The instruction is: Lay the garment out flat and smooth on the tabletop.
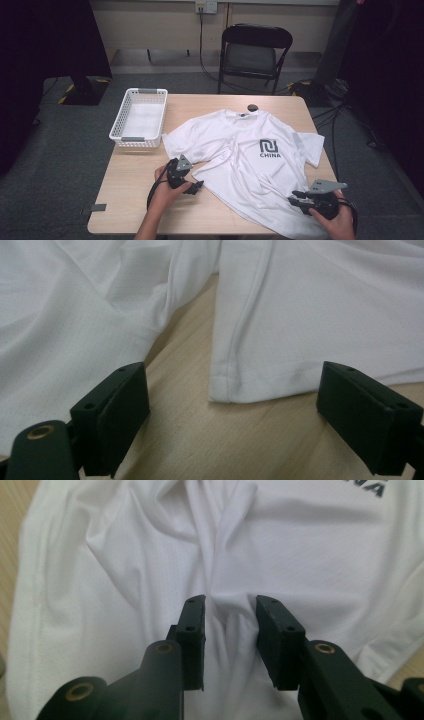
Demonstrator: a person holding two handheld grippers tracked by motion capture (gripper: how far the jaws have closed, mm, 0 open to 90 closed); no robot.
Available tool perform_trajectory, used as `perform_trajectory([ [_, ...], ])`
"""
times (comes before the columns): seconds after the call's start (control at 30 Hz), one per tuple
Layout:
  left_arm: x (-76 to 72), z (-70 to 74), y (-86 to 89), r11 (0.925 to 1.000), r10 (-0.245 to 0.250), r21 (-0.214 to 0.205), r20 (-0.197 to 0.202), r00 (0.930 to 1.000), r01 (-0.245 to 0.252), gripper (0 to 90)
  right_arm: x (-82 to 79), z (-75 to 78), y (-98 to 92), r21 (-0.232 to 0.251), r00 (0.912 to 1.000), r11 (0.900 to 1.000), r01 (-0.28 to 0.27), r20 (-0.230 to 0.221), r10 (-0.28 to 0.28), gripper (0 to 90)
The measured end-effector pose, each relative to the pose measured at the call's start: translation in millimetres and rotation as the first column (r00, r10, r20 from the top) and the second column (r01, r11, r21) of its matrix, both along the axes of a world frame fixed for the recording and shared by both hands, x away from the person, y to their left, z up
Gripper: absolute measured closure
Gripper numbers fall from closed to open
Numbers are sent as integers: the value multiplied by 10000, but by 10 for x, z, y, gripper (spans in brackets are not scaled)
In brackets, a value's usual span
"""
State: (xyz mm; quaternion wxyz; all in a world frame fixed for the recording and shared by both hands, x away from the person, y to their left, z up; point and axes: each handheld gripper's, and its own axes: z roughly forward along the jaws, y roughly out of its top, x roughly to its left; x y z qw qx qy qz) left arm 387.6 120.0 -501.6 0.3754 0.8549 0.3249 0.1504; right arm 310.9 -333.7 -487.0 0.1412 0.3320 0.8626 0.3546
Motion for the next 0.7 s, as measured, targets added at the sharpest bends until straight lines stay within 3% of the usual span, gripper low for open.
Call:
perform_trajectory([
  [0.13, 0, 0, 1, 10000, -9, -4, 0, 10000, 9, 130, -34, -16, -69, -100, 9999, 9999, -70, -82, 69, 799],
  [0.23, 0, 0, 1, 10000, -9, -3, 1, 10000, 9, 131, -91, -12, -171, -106, 9999, 9999, -44, -162, 42, 811],
  [0.3, 1, 0, 1, 10000, -8, -7, 0, 10000, 8, 130, -115, -4, -235, 52, 9997, 9999, 107, -233, -105, 738],
  [0.4, 1, 0, 1, 10000, -10, -3, -1, 10000, 10, 130, -94, 56, -355, 765, 9981, 9951, 619, -25, -619, 634],
  [0.43, 1, 0, 1, 10000, -9, -4, -1, 10000, 9, 131, -67, 83, -401, 942, 9947, 9905, 1003, 117, -1018, 590],
  [0.47, 0, 0, 1, 10000, -8, -5, -2, 10000, 8, 130, -28, 104, -449, 1046, 9899, 9850, 1369, 231, -1400, 610],
  [0.57, 1, 0, 1, 10000, -10, -4, -1, 10000, 10, 130, 132, 94, -580, 1228, 9717, 9646, 2336, 64, -2361, 624],
  [0.67, 1, 0, 1, 10000, -15, -8, -2, 10000, 15, 130, 279, 31, -639, 1235, 9634, 9555, 2677, -208, -2672, 605],
  [0.7, 1, 0, 2, 10000, -17, -7, -1, 10000, 17, 131, 304, 27, -646, 1109, 9569, 9506, 2900, -152, -2901, 605],
])
